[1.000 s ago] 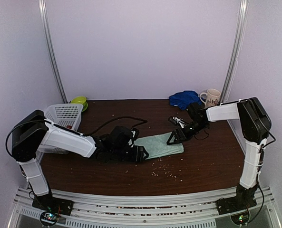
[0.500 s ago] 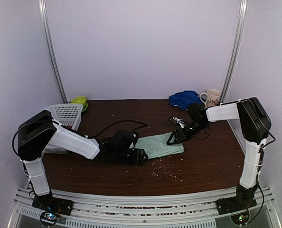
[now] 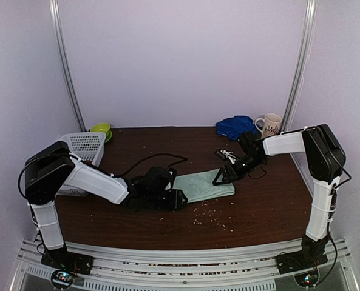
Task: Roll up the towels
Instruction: Smooth out the towel at the center of the board.
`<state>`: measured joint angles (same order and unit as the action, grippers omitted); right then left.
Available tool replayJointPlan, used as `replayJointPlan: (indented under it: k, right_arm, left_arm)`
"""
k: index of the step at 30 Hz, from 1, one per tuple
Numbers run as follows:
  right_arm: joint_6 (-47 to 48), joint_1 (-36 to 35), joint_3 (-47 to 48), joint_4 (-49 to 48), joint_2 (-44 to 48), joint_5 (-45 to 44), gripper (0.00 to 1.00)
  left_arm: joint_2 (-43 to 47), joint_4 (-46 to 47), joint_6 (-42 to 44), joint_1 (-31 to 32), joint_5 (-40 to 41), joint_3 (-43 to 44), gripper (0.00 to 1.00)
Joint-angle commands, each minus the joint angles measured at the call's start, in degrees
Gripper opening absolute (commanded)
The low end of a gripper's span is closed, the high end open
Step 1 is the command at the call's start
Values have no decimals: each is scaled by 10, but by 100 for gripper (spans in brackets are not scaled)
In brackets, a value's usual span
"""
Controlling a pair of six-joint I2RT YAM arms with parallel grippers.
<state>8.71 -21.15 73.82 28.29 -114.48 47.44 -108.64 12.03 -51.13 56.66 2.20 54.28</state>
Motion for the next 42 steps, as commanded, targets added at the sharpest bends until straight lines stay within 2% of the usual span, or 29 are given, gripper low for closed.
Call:
replayJointPlan:
  k: [1,9,16,24,38,39,42]
  right_arm:
    - [0,-1,-3,-3,-11,-5,86]
    - [0,-1,-4,-4,-12,-6,86]
    - [1,-1,-6,-4,-12,-5,85]
    - [-2,-1,-8,-8,-16,-20,85]
    - [-16,6,-9,-16,-24,-54,84]
    - [-15,6,-8,-14,-23,-52,84]
    - [-4,6,-2,0,-20,-37,84]
  left_arm:
    - [-15,5,-23,-4,21,-4,52]
    - [-22,7,-43,-7,21,-3,47]
    - [-29,3,-50,-7,17,-1,33]
    - [-10,-14,-53,-7,14,-5,7]
    - [62,-90,-34,-7,17,-21,4]
    - [66,-91,-33,-7,14,-23,5]
    - [72,-90,-33,-5,7,-29,20]
